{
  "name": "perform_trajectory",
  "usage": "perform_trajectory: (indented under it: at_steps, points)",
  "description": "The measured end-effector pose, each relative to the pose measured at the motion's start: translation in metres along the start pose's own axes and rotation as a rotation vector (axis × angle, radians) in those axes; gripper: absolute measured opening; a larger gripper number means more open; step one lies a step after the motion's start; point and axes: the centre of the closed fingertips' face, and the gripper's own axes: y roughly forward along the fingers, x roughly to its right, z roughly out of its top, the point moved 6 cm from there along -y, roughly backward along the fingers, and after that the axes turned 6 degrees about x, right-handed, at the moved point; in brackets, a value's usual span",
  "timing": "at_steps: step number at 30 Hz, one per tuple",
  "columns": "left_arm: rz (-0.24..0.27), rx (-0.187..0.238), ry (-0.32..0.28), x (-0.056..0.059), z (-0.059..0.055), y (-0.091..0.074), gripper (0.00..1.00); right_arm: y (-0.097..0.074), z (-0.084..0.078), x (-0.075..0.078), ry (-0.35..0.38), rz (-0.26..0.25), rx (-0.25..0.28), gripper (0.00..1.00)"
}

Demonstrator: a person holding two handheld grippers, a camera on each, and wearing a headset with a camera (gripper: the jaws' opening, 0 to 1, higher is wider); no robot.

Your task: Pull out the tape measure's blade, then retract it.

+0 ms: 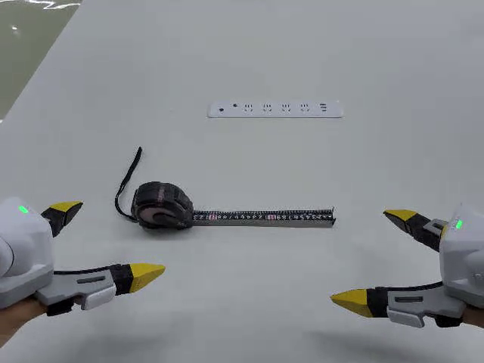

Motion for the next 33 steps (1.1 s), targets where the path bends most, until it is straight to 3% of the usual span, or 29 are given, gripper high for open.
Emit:
perform_trajectory:
  at_steps: [3, 7, 8, 17, 23, 28, 33]
  points:
    - [0.001, 0.0, 0.001, 0.001, 0.0, 0.0, 0.96, 0.0, 0.0, -0.001, 0.001, 0.0, 0.002, 0.98]
    - [0.047, 0.014, -0.027, 0.006, 0.001, -0.003, 0.96, 0.001, 0.004, -0.009, 0.02, -0.026, 0.009, 0.98]
    - [0.092, 0.021, -0.068, 0.014, 0.0, -0.005, 0.96, 0.002, 0.007, -0.018, 0.05, -0.059, 0.022, 0.97]
    - [0.143, 0.037, -0.099, 0.033, -0.003, -0.004, 0.96, 0.003, 0.013, -0.034, 0.105, -0.146, 0.064, 0.96]
    - [0.195, 0.064, -0.084, 0.04, 0.001, -0.007, 0.96, 0.005, 0.022, -0.039, 0.141, -0.21, 0.1, 0.97]
    - [0.233, 0.075, -0.11, 0.043, 0.002, -0.009, 0.96, 0.004, 0.025, -0.04, 0.153, -0.24, 0.109, 0.96]
    - [0.246, 0.065, -0.093, 0.051, 0.002, -0.008, 0.96, 0.004, 0.027, -0.043, 0.163, -0.251, 0.113, 0.96]
